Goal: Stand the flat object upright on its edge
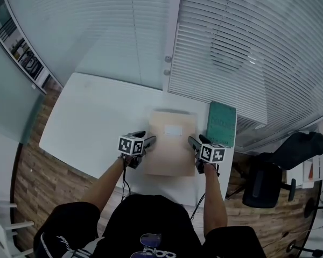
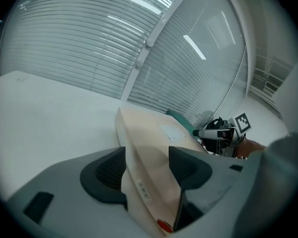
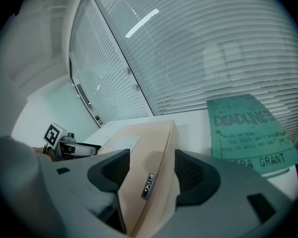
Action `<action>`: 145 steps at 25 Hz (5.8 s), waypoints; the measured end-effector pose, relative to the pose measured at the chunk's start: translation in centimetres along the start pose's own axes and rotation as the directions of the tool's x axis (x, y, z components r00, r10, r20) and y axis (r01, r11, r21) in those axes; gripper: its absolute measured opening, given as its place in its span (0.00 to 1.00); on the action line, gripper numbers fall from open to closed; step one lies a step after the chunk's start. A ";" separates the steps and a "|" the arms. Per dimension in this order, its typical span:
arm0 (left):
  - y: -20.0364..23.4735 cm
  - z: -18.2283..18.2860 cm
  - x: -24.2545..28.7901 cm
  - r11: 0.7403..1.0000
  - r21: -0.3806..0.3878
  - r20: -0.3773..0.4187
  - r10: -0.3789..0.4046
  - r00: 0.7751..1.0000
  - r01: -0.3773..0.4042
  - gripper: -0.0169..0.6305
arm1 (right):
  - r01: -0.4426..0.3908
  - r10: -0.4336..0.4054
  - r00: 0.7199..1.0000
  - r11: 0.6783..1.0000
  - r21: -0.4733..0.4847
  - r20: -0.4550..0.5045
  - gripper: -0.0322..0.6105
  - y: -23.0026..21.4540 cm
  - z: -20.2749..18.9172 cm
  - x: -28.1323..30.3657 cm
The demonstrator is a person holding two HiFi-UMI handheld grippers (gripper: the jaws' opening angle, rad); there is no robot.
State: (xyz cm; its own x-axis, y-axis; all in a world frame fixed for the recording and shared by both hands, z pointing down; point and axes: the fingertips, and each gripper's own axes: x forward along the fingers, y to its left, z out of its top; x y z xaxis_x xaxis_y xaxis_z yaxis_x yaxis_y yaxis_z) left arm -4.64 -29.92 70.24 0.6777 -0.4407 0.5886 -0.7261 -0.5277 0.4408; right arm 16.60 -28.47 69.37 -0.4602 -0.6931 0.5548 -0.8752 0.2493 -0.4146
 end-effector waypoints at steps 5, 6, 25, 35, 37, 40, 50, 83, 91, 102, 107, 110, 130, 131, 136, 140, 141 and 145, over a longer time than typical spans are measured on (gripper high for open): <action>0.2 -0.4 0.3 0.999 -0.045 -0.010 -0.018 1.000 0.018 0.45 | -0.015 0.015 0.999 1.000 0.021 -0.035 0.48 0.0 -0.9 0.9; 0.2 -0.4 0.4 0.998 -0.052 -0.009 -0.026 1.000 0.025 0.45 | -0.020 0.021 0.999 1.000 0.023 -0.043 0.48 0.2 -1.0 1.1; -0.3 -0.7 1.4 0.987 -0.132 -0.002 -0.096 0.995 0.095 0.48 | -0.050 0.054 0.997 0.995 0.081 -0.058 0.49 0.0 -2.0 2.3; -0.3 -0.5 1.3 0.986 -0.145 0.008 -0.084 0.996 0.084 0.48 | -0.053 0.057 0.997 0.996 0.075 -0.057 0.49 0.3 -1.7 2.2; -0.3 -0.5 1.2 0.986 -0.144 0.006 -0.080 0.997 0.080 0.48 | -0.059 0.063 0.996 0.996 0.074 -0.057 0.49 0.3 -1.7 2.2; -0.3 -0.7 1.2 0.987 -0.143 0.000 -0.075 0.997 0.074 0.48 | -0.064 0.069 0.996 0.995 0.076 -0.061 0.49 0.4 -1.9 2.2; -0.5 -0.8 0.8 0.989 -0.141 -0.007 -0.054 0.999 0.052 0.48 | -0.066 0.071 0.995 0.996 0.063 -0.075 0.49 0.6 -2.2 2.0; -4.2 6.6 -0.4 0.995 0.076 0.098 -0.072 0.993 0.065 0.48 | -0.028 0.029 0.993 1.000 -0.012 0.116 0.49 1.4 4.2 -3.3; -4.4 10.4 -0.5 0.990 0.135 0.158 -0.073 0.985 0.051 0.48 | 0.007 0.006 0.982 0.997 -0.072 0.189 0.44 1.5 8.2 -3.8; -5.5 16.4 -1.0 0.963 0.269 0.250 -0.074 0.965 0.005 0.48 | 0.091 -0.034 0.962 0.976 -0.199 0.272 0.41 1.8 13.4 -4.9; -5.9 18.3 -0.7 0.955 0.297 0.271 -0.082 0.959 -0.003 0.46 | 0.125 -0.054 0.947 0.970 -0.209 0.317 0.37 1.3 15.1 -5.4; -6.3 19.2 -0.5 0.950 0.313 0.292 -0.084 0.953 -0.012 0.46 | 0.141 -0.064 0.938 0.969 -0.204 0.341 0.37 1.0 15.7 -5.6; -6.1 23.2 3.8 0.950 0.311 0.297 -0.104 0.949 0.007 0.46 | 0.177 -0.103 0.928 0.968 -0.179 0.357 0.37 -2.6 19.2 -4.3; -6.1 23.4 4.0 0.951 0.309 0.296 -0.106 0.949 0.009 0.46 | 0.178 -0.105 0.928 0.968 -0.179 0.358 0.37 -2.7 19.4 -4.2; -5.8 24.2 5.0 0.952 0.305 0.297 -0.108 0.949 0.013 0.46 | 0.185 -0.113 0.924 0.968 -0.169 0.365 0.37 -3.6 20.1 -3.6; -5.2 24.8 5.9 0.957 0.291 0.298 -0.099 0.950 0.008 0.46 | 0.197 -0.127 0.919 0.968 -0.158 0.372 0.37 -4.2 20.9 -2.9; -5.1 25.0 6.1 0.958 0.286 0.299 -0.095 0.949 0.006 0.46 | 0.198 -0.128 0.919 0.968 -0.156 0.374 0.37 -4.2 21.1 -2.6; -4.7 25.9 6.7 0.961 0.276 0.304 -0.090 0.948 0.002 0.46 | 0.205 -0.134 0.913 0.968 -0.148 0.386 0.37 -4.7 22.0 -2.1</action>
State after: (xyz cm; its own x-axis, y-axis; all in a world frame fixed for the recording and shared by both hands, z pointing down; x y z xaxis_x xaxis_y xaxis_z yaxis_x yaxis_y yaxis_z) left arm 6.33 -49.21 54.57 0.7431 -0.5917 0.3124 -0.6643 -0.7084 0.2384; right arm 24.95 -43.07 54.23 -0.2452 -0.9272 0.2833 -0.9631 0.1995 -0.1807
